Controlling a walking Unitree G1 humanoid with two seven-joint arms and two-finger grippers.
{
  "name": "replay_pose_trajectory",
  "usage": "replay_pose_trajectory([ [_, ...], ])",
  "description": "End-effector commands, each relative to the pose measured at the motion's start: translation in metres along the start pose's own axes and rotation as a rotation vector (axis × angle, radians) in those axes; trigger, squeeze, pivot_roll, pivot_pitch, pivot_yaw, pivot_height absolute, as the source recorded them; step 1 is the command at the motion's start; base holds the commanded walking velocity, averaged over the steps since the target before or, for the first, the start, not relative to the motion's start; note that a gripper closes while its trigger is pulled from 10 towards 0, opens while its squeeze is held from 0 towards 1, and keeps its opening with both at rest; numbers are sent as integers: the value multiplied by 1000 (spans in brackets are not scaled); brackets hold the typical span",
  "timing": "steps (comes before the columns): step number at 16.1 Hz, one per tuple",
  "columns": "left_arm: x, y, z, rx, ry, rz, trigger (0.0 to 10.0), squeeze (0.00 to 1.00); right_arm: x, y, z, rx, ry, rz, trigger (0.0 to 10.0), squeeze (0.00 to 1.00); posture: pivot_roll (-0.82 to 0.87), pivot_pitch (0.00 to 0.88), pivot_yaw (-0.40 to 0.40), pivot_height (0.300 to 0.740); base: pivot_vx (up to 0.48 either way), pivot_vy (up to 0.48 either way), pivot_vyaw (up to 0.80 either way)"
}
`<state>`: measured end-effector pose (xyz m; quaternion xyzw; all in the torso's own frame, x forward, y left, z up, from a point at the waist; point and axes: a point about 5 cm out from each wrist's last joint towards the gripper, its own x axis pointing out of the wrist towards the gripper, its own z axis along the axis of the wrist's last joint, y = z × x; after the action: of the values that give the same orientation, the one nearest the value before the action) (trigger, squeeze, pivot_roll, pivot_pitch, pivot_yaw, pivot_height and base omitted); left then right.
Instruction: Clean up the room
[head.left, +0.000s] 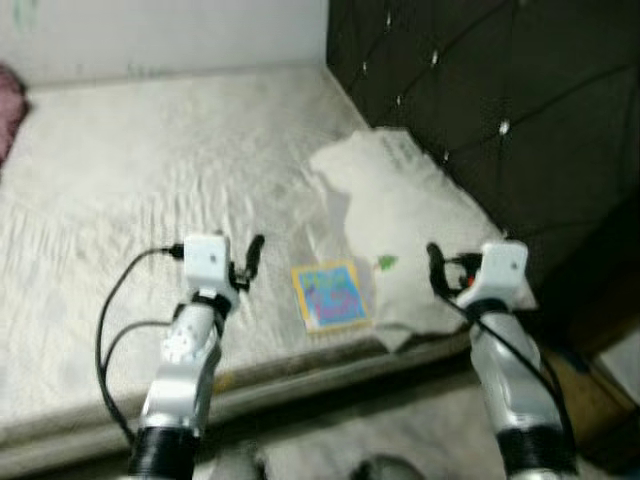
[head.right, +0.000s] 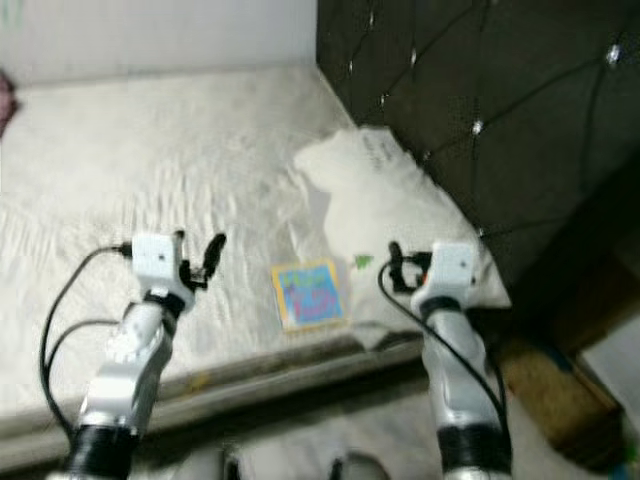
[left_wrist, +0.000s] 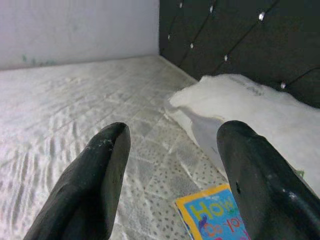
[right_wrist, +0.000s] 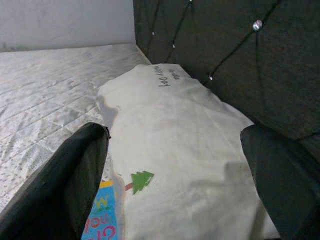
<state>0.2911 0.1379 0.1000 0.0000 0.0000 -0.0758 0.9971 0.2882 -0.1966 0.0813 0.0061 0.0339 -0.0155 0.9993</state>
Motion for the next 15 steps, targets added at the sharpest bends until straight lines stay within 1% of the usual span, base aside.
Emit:
replay_pose_trajectory([
  [1,-2,6,-1,1,12,21,10000,0,3,9,4,6,-16,29,10000,0,-47,42,-24,740,0,480,0],
  [8,0,6,-1,1,16,24,10000,0,5,11,4,-2,-15,31,10000,0,-46,41,-22,740,0,480,0],
  [15,2,3,0,-4,10,16,10000,0,5,11,5,-11,-20,36,10000,0,-48,40,-21,740,0,480,0],
])
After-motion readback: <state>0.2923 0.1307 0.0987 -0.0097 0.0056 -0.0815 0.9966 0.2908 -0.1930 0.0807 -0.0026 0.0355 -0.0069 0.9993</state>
